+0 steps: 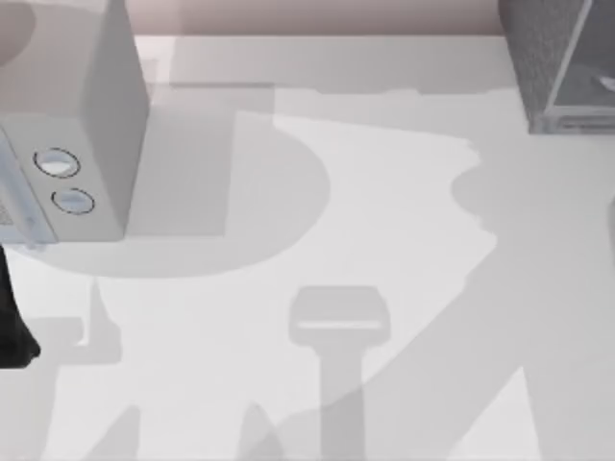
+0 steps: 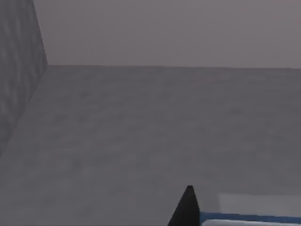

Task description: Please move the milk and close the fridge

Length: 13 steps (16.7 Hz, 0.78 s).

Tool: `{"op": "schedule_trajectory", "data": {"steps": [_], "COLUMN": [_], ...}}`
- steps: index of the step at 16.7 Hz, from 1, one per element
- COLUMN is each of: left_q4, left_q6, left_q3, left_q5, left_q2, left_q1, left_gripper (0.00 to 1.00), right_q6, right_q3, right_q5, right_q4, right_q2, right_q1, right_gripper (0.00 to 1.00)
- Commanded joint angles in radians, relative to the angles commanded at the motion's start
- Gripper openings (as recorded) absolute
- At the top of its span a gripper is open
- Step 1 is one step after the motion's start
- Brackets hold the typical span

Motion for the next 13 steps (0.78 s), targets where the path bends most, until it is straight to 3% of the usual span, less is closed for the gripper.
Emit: {"op": "schedule_trajectory", "data": {"steps": [7,13], "left_q4": [0.0,0.0], "left_q6": [0.0,0.0], "left_q3": [0.0,0.0], "left_q5": [0.0,0.0], "left_q2": [0.0,0.0], "left_q1": [0.0,0.0], "left_gripper": [1.0,1.0], "right_q6": [0.0,0.0], "right_q3": [0.0,0.0], "right_q5": [0.0,0.0], "right_q4": [0.0,0.0], "right_q2": [0.0,0.0], "right_q1": [0.0,0.0], "right_gripper": [0.98,1.0]}}
